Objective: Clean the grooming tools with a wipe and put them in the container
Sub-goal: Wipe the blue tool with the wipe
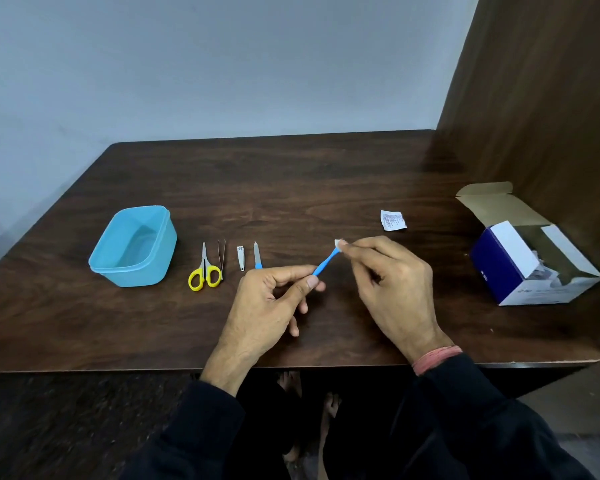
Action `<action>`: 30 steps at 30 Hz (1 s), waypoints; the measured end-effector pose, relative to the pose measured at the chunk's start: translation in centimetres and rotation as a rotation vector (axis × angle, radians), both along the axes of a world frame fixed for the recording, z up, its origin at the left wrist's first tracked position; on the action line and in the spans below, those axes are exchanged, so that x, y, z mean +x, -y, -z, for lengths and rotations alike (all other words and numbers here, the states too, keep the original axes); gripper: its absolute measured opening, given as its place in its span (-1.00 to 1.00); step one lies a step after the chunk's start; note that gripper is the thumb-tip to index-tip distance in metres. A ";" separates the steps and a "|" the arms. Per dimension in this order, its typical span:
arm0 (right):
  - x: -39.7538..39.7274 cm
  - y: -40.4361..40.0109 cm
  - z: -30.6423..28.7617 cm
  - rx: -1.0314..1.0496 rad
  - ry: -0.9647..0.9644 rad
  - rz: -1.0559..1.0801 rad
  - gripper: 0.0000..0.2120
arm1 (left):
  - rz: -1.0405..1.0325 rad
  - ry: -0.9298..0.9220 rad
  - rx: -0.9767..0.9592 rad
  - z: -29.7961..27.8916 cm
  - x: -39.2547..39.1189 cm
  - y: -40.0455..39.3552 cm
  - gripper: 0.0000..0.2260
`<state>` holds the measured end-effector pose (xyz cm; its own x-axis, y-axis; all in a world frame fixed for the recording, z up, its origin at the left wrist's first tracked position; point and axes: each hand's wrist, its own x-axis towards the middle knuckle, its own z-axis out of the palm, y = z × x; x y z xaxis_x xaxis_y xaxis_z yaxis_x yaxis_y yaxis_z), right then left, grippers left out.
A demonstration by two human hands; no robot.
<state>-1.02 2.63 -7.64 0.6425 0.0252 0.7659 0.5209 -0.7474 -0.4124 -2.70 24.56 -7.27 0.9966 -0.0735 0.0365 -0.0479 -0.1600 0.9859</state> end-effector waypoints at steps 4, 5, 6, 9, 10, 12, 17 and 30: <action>-0.1 0.1 0.0 -0.006 -0.026 0.017 -0.78 | 0.000 -0.004 0.001 -0.1 -0.1 0.0 -0.83; -0.2 0.1 0.0 -0.020 -0.025 0.010 -0.79 | -0.001 -0.003 0.001 -0.1 -0.1 0.0 -0.83; -0.3 0.0 0.0 -0.036 -0.020 -0.002 -0.79 | -0.002 -0.002 0.001 -0.1 -0.1 0.0 -0.83; -0.5 -0.2 0.1 -0.096 -0.011 -0.076 -0.76 | 0.001 -0.001 0.010 -0.1 0.0 -0.1 -0.83; -0.6 -0.2 0.1 -0.114 -0.012 -0.104 -0.75 | 0.004 -0.001 0.016 -0.1 0.0 -0.1 -0.82; -0.7 -0.2 0.2 -0.142 -0.011 -0.140 -0.74 | 0.007 0.002 0.027 -0.1 0.0 -0.1 -0.82; -0.4 -0.1 0.3 -0.156 -0.003 -0.063 -0.75 | 0.003 0.006 0.022 0.0 0.0 0.0 -0.82; -0.5 -0.1 0.3 -0.137 -0.023 -0.062 -0.77 | -0.003 0.004 0.022 0.1 -0.1 0.0 -0.83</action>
